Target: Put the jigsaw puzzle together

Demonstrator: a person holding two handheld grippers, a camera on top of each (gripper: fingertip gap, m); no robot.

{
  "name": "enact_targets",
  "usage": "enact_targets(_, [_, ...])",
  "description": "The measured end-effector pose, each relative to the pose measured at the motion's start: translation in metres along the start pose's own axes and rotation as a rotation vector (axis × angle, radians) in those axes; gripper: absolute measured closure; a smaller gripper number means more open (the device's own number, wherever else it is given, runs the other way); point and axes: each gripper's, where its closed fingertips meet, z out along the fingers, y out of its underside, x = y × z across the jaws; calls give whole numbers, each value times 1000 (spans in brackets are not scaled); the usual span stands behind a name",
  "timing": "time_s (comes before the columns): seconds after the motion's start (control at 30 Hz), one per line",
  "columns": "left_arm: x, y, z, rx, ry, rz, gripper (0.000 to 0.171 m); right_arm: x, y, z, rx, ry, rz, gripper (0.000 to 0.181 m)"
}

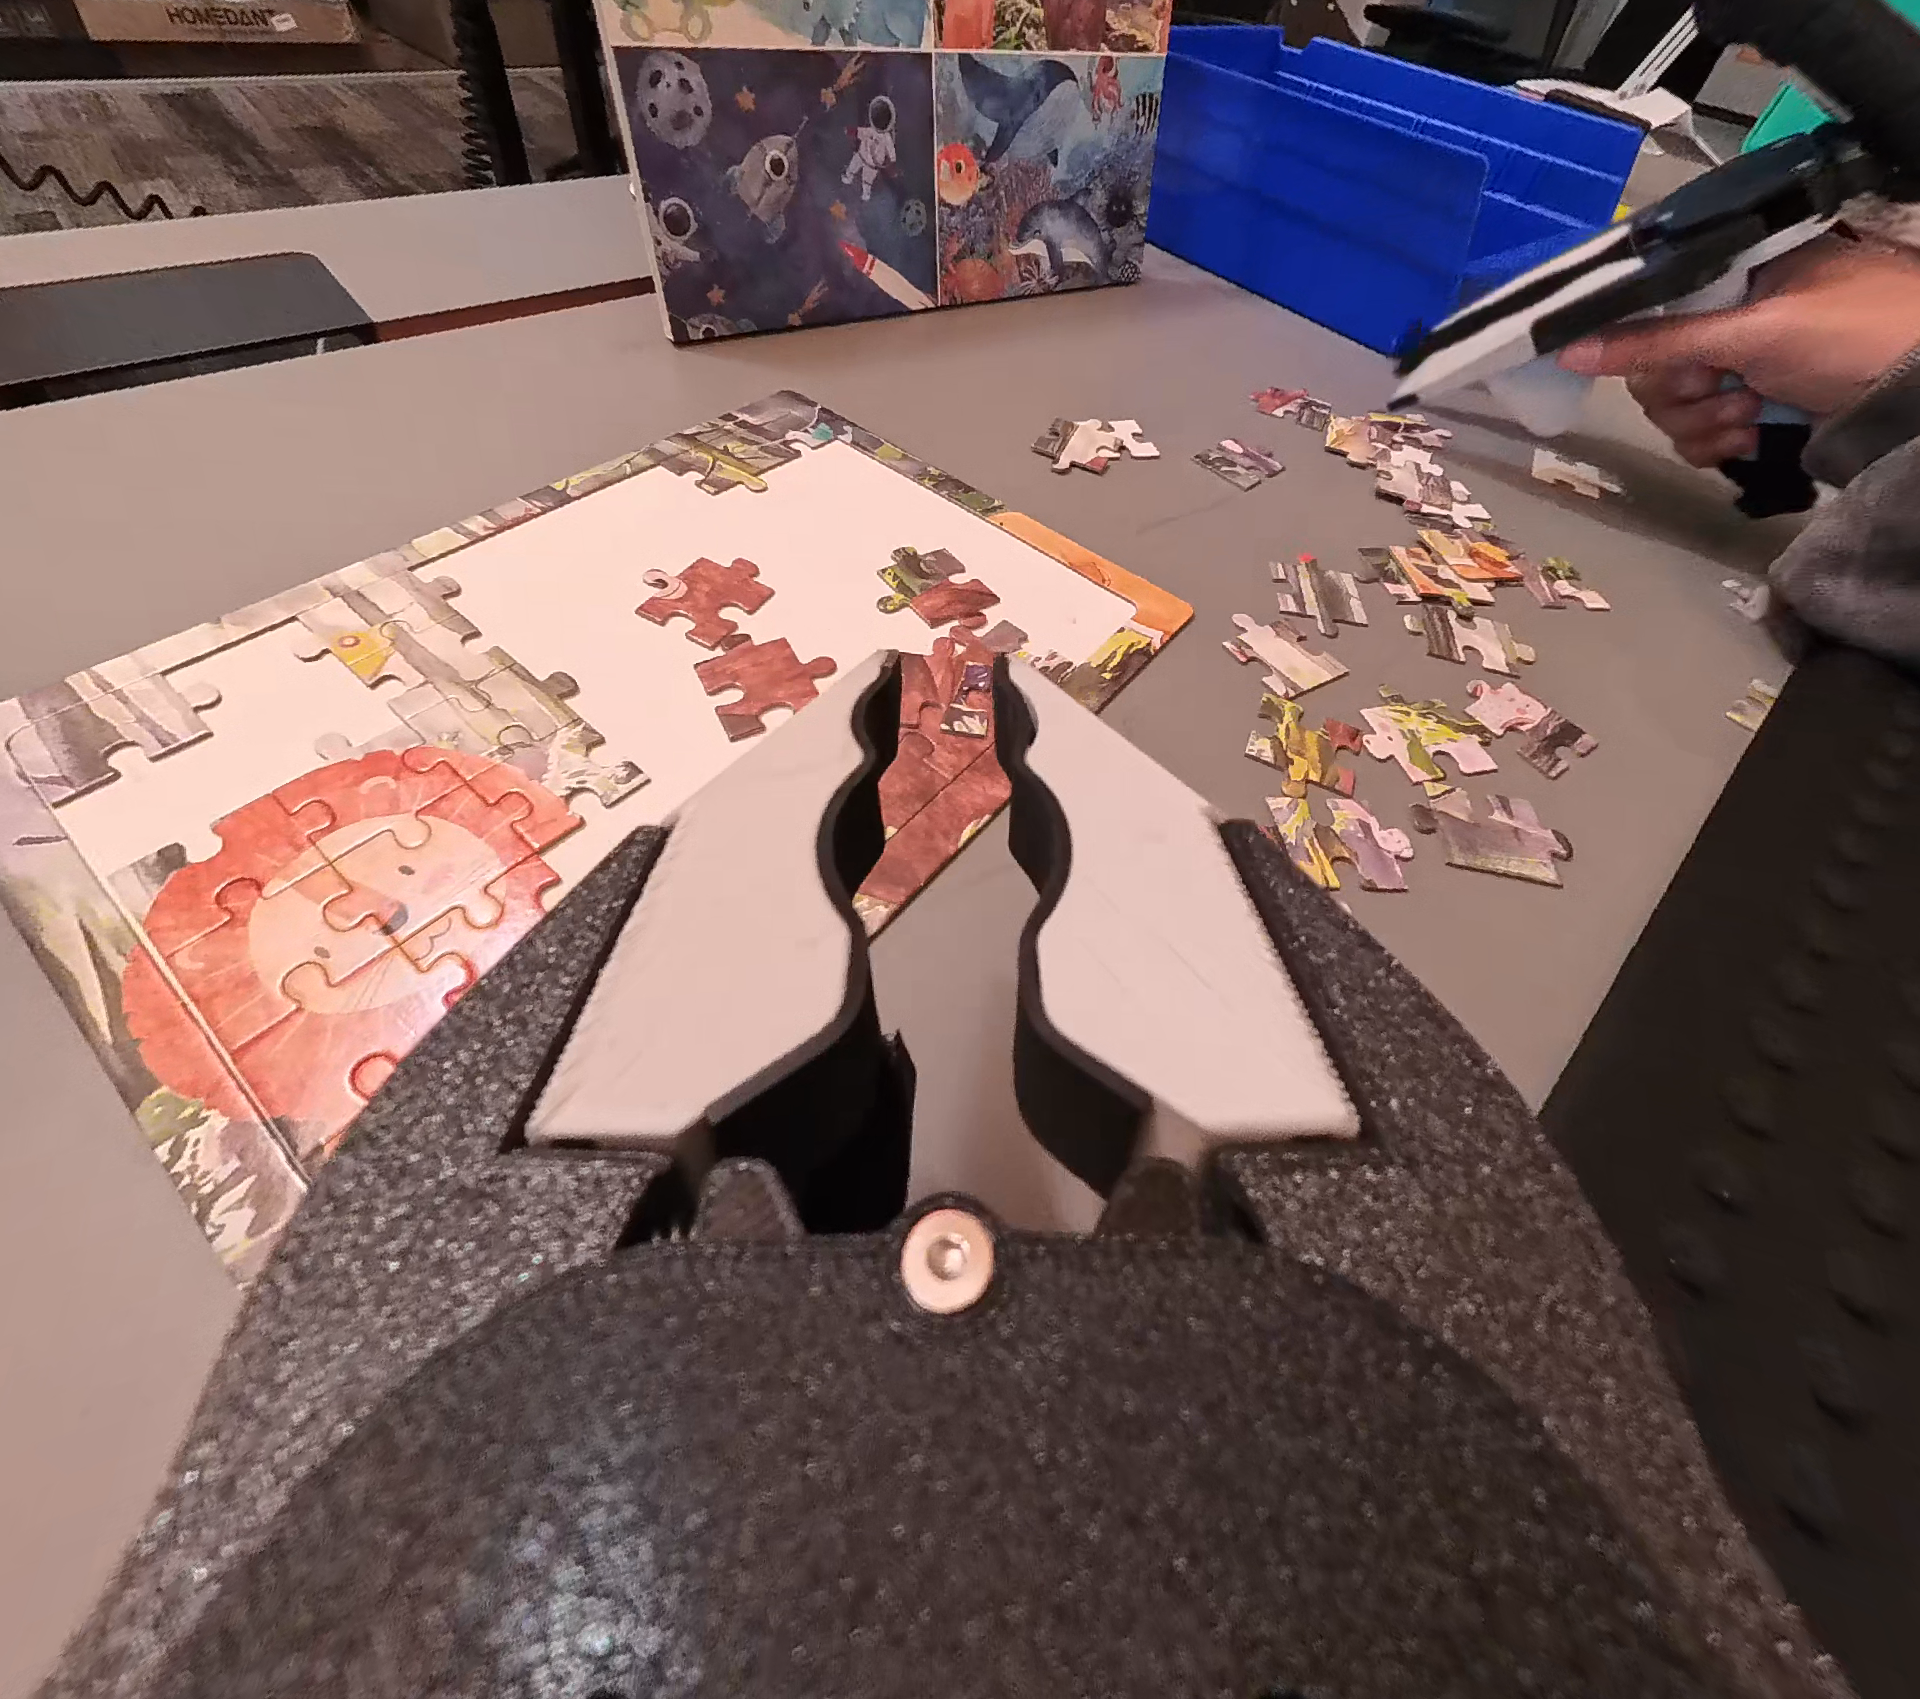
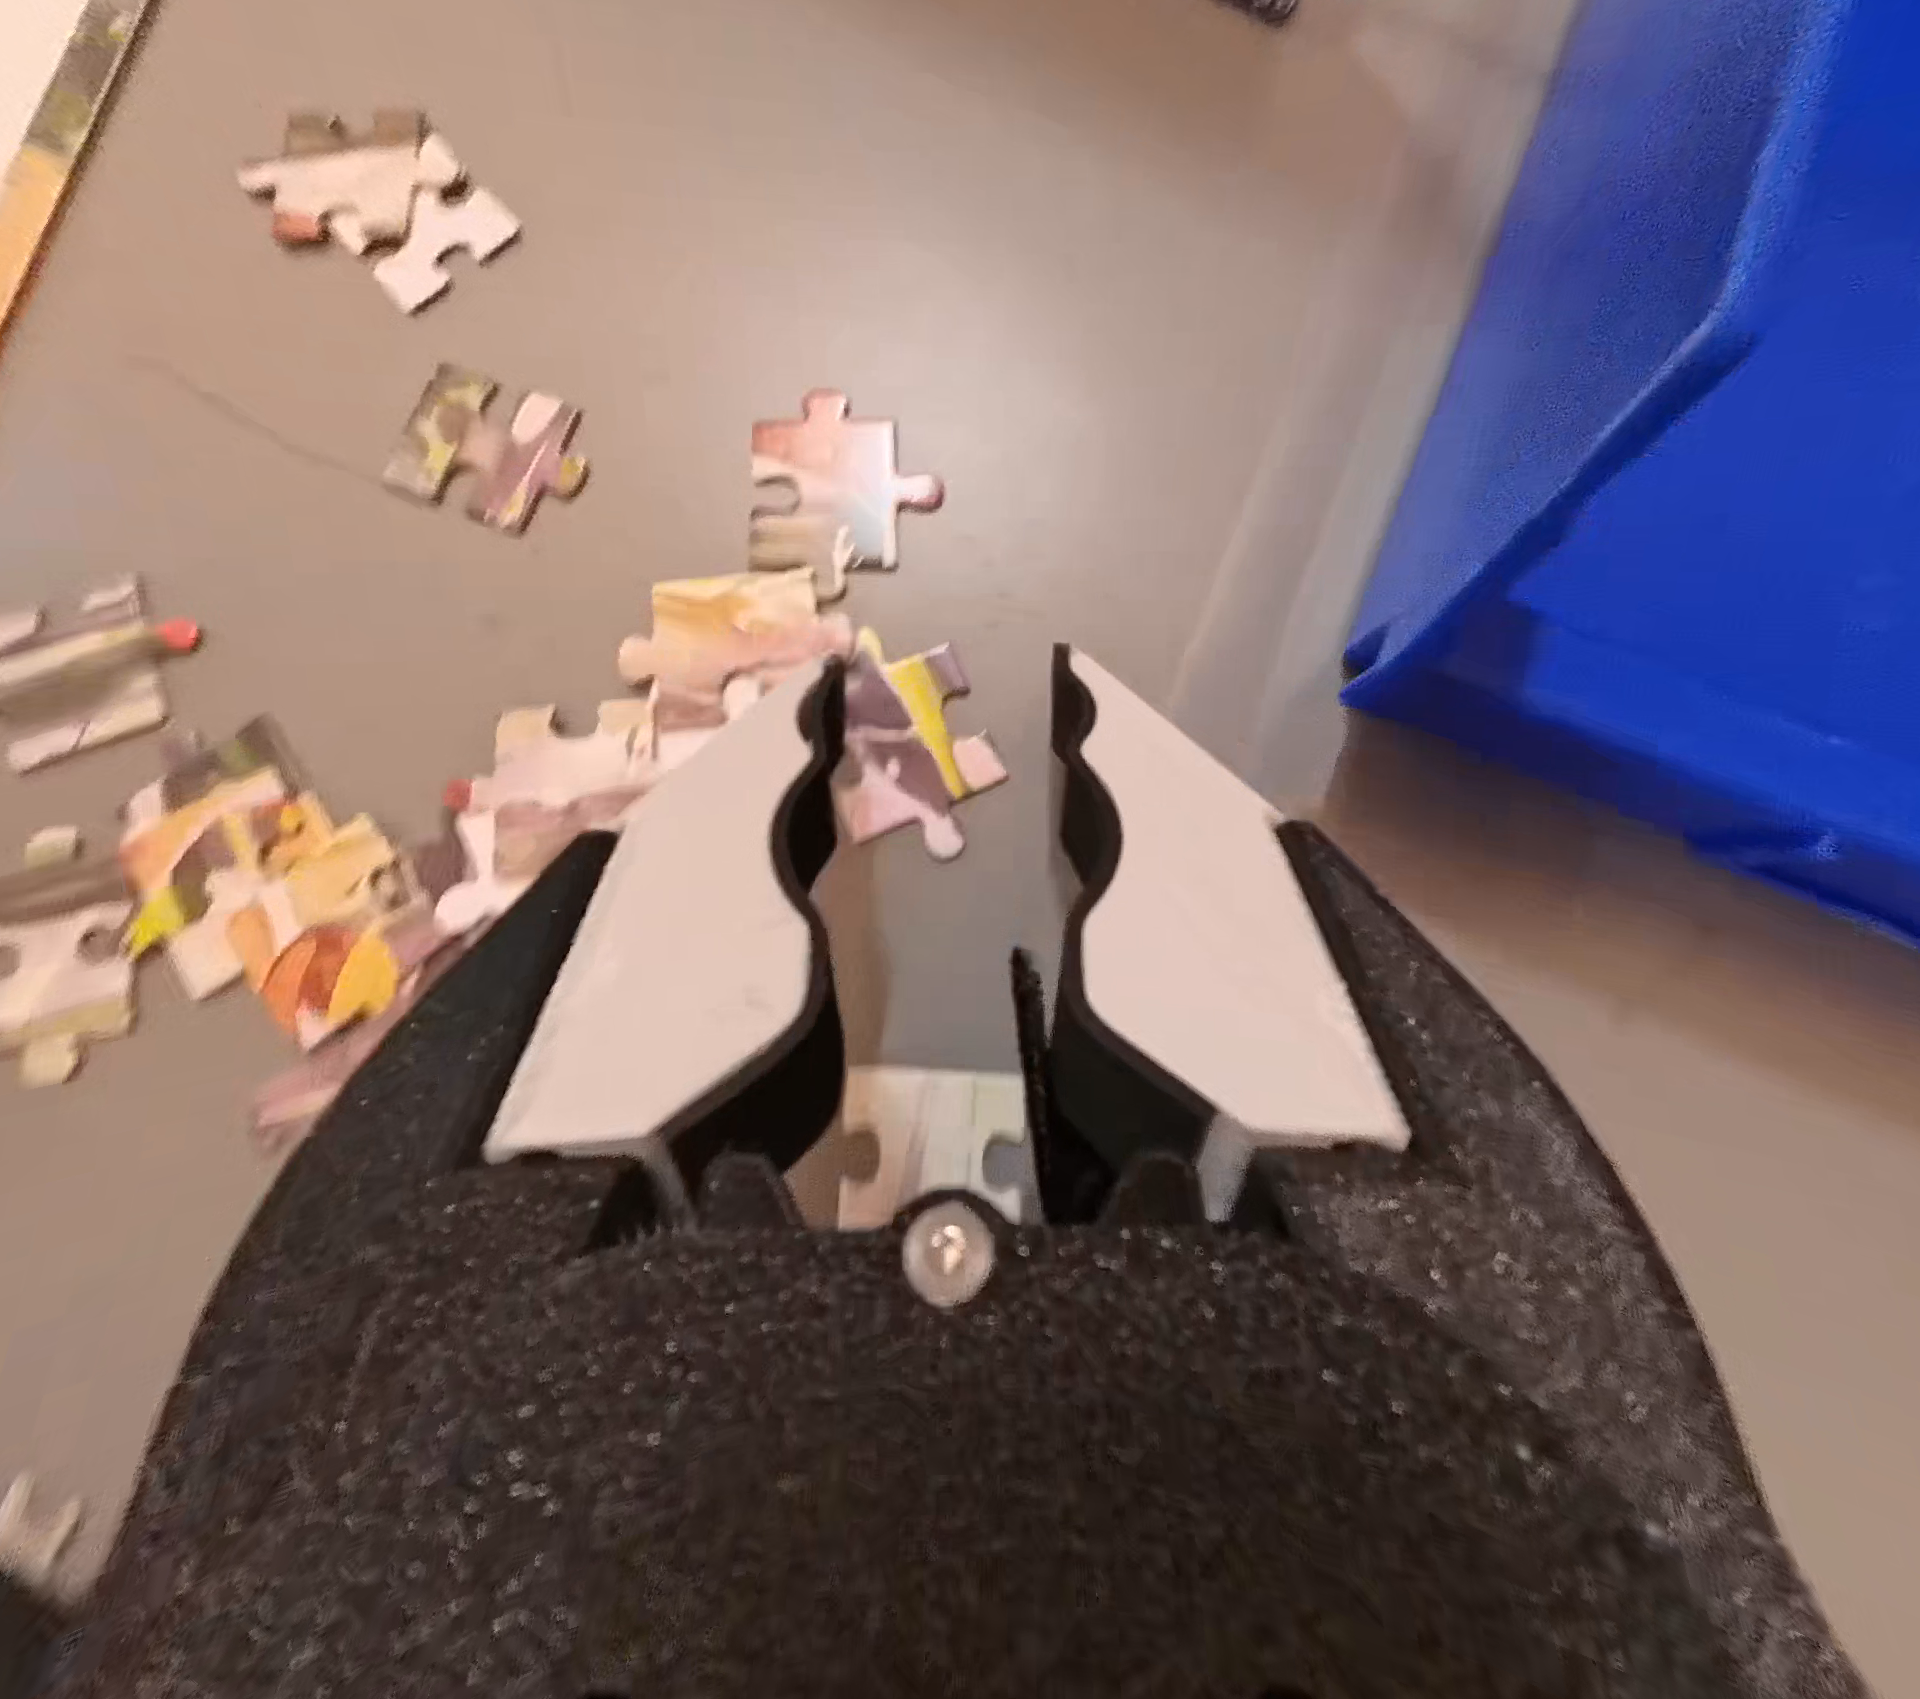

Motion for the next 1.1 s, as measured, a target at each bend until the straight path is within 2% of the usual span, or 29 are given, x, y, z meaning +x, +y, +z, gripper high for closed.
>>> enact_targets(0.07, [-2,-1,-1,6,1,-16,155,-5,12,-13,-51,-72,-27,146])
enact_targets(0.2, [-3,1,0,-1,9,-46,155,-5,57,-55,-196,-134,-121,140])
enact_targets(0.3, [-3,2,1,-7,12,-47,155,10,82,-80,-291,-66,-42,132])
enact_targets(0.43, [-2,3,1,-15,10,-39,155,6,93,-90,-350,-12,-40,134])
enact_targets(0.57, [-2,3,1,-17,5,-35,155,-3,87,-87,-362,-24,-49,136])
enact_targets(0.67, [-2,3,1,-19,6,-38,155,-34,77,-76,-361,-109,-119,141])
enact_targets(0.77, [-2,4,2,-22,6,-39,155,-81,60,-63,-322,-248,-238,149])
enact_targets(0.87, [-2,4,2,-24,7,-37,155,-107,50,-50,-295,-284,-374,150])
enact_targets(0.97, [-2,4,2,-25,10,-38,155,-117,49,-36,-291,-271,-455,148])
enact_targets(1.03, [-1,4,2,-27,13,-39,155,-118,50,-30,-298,-265,-437,139])
enact_targets(1.1, [-1,5,2,-28,15,-39,155,-120,46,-27,-280,-277,-420,141])
